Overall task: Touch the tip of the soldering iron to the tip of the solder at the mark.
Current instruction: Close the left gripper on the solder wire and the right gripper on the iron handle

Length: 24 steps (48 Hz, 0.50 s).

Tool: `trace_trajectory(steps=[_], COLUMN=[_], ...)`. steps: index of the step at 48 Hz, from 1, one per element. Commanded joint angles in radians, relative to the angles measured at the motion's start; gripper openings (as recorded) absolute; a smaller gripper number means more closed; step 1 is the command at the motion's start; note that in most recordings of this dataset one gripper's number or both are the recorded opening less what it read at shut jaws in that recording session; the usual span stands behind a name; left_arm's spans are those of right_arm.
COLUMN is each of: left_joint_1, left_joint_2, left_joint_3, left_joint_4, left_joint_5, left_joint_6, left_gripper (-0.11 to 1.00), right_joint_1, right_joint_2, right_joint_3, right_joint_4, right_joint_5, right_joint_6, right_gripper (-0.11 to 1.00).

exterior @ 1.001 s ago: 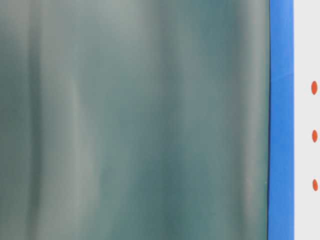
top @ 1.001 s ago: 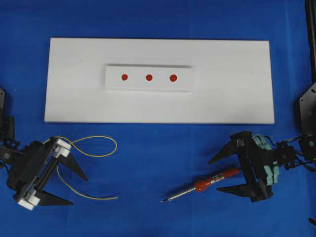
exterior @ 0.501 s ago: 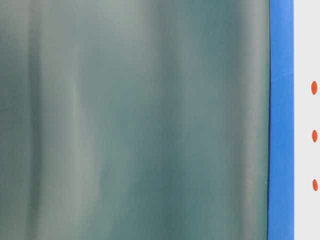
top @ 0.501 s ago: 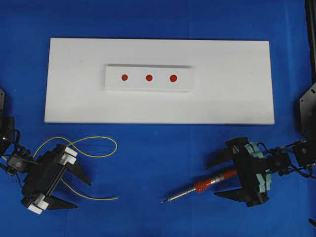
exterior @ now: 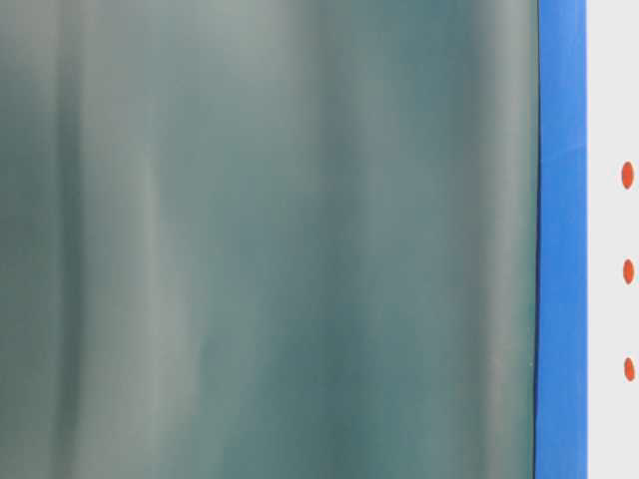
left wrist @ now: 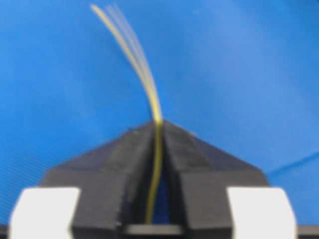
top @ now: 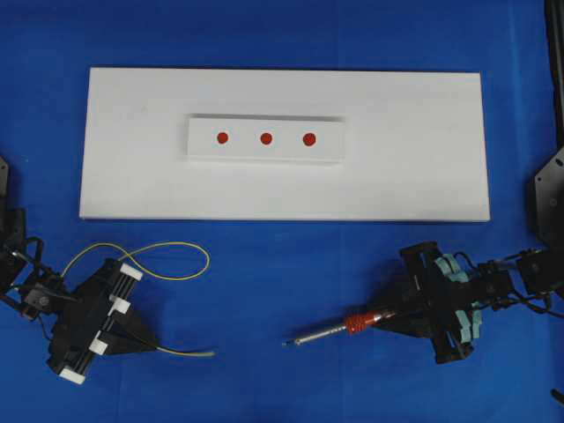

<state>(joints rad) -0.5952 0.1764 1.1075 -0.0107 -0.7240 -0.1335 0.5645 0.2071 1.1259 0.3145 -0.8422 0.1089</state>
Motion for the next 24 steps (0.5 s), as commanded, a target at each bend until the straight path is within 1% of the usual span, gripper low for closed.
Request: trace_trajectory(steps=[1, 8, 15, 21, 24], left_joint_1=[-0.012, -0.012, -0.011, -0.008, -0.003], left_joint_2=[-0.008, -0.012, -0.057, -0.132, -0.172], left_joint_3=[-0.006, -0.009, -0.015, -0.034, -0.048], left_joint_4=[0.003, 0.003, 0.003, 0.002, 0.002], left_joint_5=[0.000, 0.002, 0.029, 0.133, 0.202], left_joint_6=[-0.002, -0.002, -0.012, -0.012, -0.014], left_gripper=[0.03, 0.03, 0.03, 0.03, 0.03], right_joint_1=[-0.002, -0.002, -0.002, -0.009, -0.021], right_joint_2=[-0.009, -0.011, -0.051, -0.127, -0.189], right_joint_3=[0.000, -0.003, -0.009, -0.018, -0.026], right_joint_4=[-0.012, -0.018, -0.017, -0.015, -0.015], right_joint_5=[-0.012, -0.011, 0.029, 0.110, 0.184], right_joint_6=[-0.002, 0.000, 0.003, -0.002, -0.003], right_gripper=[0.07, 0.06, 0.06, 0.06, 0.06])
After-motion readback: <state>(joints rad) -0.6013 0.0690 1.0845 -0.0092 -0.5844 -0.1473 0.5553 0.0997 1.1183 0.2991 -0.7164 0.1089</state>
